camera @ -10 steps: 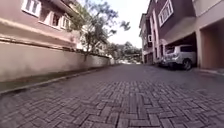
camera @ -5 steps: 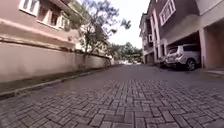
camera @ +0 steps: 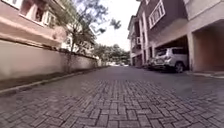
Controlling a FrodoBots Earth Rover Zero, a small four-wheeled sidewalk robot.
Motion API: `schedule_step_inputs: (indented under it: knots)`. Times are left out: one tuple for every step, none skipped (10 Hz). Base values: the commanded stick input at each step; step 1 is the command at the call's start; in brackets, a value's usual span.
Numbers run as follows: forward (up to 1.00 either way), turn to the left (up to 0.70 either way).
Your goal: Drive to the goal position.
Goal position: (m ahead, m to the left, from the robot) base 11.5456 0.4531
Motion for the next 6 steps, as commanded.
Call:
schedule_step_inputs:
  knots:
    - [0.7, 0.0]
    - [0.7, 0.0]
    - [0.7, 0.0]
    - [0.7, 0.0]
    - [0.7, 0.0]
    - [0.7, 0.0]
